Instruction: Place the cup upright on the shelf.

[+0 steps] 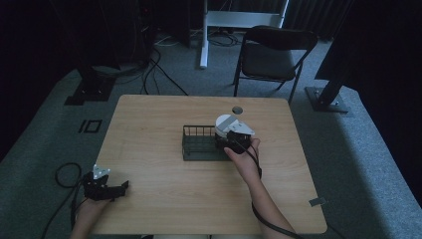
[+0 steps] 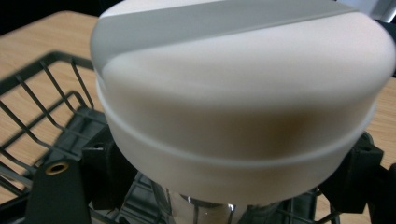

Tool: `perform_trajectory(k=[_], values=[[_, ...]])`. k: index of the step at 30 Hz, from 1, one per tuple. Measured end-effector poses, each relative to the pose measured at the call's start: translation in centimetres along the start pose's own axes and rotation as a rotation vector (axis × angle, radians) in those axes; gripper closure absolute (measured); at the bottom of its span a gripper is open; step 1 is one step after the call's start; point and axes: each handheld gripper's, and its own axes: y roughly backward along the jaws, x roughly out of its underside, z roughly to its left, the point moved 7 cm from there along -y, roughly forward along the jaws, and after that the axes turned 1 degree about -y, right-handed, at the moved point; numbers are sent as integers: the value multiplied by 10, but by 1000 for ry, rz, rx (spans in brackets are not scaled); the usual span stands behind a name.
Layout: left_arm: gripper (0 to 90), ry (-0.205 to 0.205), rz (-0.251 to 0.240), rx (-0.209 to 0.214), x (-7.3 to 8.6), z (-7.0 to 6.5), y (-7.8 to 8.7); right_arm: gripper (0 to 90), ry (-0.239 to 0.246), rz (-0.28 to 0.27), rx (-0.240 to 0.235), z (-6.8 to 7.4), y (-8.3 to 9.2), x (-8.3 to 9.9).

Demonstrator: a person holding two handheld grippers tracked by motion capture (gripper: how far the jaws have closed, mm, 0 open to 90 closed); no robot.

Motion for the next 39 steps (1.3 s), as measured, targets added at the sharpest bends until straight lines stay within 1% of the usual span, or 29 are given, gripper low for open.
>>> perform_trajectory(k=[1, 2, 4, 8, 16, 20, 25, 27, 28, 31, 32, 39], values=[[2, 1, -1, 0, 0, 0, 0, 182, 11, 7, 0, 0, -1, 1], [2, 0, 0, 0, 0, 0, 0, 182, 3, 11, -6, 1, -1, 2], [2, 0, 0, 0, 0, 0, 0, 182, 10, 9, 4, 1, -2, 4], [2, 0, 0, 0, 0, 0, 0, 183, 12, 8, 5, 1, -2, 5], [2, -1, 0, 0, 0, 0, 0, 181, -7, -7, 6, 1, 0, 8], [2, 0, -1, 0, 0, 0, 0, 180, -8, -10, 6, 1, -1, 9], [2, -1, 0, 0, 0, 0, 0, 171, -17, -18, -16, 0, 1, 9], [2, -1, 0, 0, 0, 0, 0, 139, -16, -16, -27, 1, 2, 10], [2, 1, 0, 0, 0, 0, 0, 137, -19, -18, -32, 2, 3, 9], [2, 1, -1, 0, 0, 0, 0, 129, -22, -25, -32, 1, 5, 9], [2, 0, 0, 0, 0, 0, 0, 129, -25, -25, -39, 1, 6, 9], [2, 0, 0, 0, 0, 0, 0, 128, -28, -30, -49, 1, 12, 8]])
